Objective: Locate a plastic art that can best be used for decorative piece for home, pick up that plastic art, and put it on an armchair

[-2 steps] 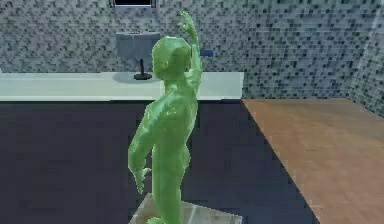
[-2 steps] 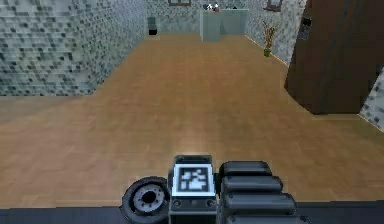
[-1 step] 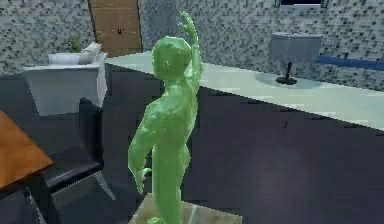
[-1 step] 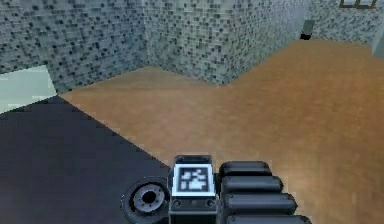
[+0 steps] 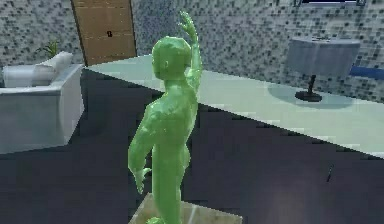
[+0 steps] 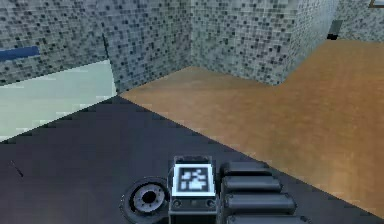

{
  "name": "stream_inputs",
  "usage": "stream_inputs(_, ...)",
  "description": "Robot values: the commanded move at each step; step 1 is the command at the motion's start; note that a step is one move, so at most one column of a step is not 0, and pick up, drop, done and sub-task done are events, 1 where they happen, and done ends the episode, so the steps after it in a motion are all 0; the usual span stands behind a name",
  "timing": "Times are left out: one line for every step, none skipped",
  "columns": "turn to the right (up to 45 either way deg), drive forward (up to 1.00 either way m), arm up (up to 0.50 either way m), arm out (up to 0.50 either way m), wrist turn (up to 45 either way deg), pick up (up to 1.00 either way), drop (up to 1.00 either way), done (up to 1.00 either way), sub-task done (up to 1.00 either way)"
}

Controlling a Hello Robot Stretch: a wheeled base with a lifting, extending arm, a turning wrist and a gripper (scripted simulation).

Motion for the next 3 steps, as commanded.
stream_inputs(0.0, 0.10, 0.00, 0.00, 0.0, 0.00, 0.00, 0.00, 0.00)
stream_inputs(-6.0, 0.00, 0.00, 0.00, 0.0, 0.00, 0.00, 0.00, 0.00)
stream_inputs(0.0, 0.70, 0.00, 0.00, 0.0, 0.00, 0.00, 0.00, 0.00)
